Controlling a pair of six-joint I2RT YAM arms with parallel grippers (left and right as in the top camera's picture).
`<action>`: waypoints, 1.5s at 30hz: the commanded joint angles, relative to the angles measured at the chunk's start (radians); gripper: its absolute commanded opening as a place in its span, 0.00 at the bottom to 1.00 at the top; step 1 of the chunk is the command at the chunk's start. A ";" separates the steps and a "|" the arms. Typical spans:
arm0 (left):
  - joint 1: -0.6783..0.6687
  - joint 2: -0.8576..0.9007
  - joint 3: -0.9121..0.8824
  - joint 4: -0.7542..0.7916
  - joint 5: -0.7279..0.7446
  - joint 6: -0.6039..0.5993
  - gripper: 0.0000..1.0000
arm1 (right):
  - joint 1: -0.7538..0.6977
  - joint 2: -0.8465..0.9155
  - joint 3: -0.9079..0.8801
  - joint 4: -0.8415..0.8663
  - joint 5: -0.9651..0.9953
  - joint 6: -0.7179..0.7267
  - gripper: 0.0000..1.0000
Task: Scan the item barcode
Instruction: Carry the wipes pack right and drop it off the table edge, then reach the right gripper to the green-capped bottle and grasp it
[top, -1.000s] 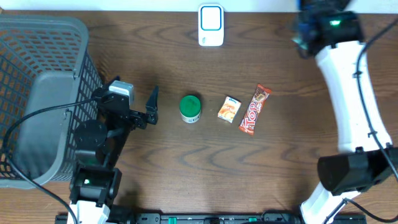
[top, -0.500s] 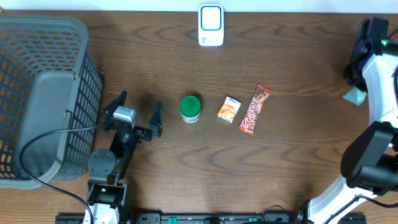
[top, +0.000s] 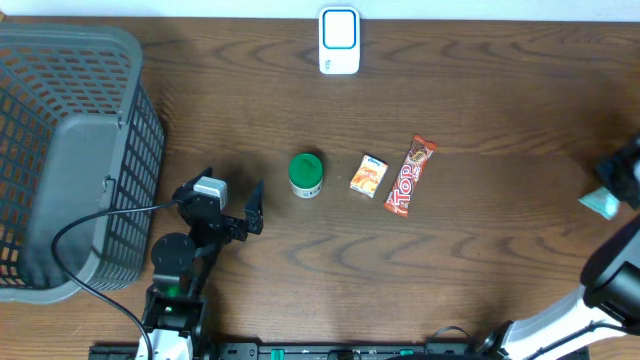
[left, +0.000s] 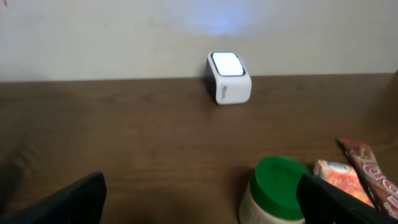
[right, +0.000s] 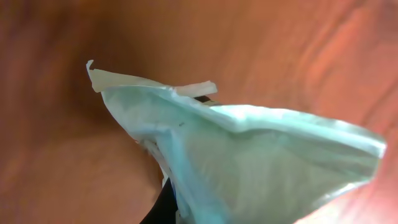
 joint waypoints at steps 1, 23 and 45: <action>0.002 -0.002 0.002 -0.044 0.009 -0.005 0.98 | -0.062 -0.006 -0.001 0.047 -0.028 -0.063 0.02; 0.002 -0.151 0.001 -0.898 0.009 -0.005 0.98 | 0.179 -0.371 0.052 0.206 -0.588 -0.010 0.99; 0.002 -0.628 0.001 -0.948 0.009 -0.005 0.98 | 1.106 -0.287 0.049 0.089 -0.443 0.043 0.99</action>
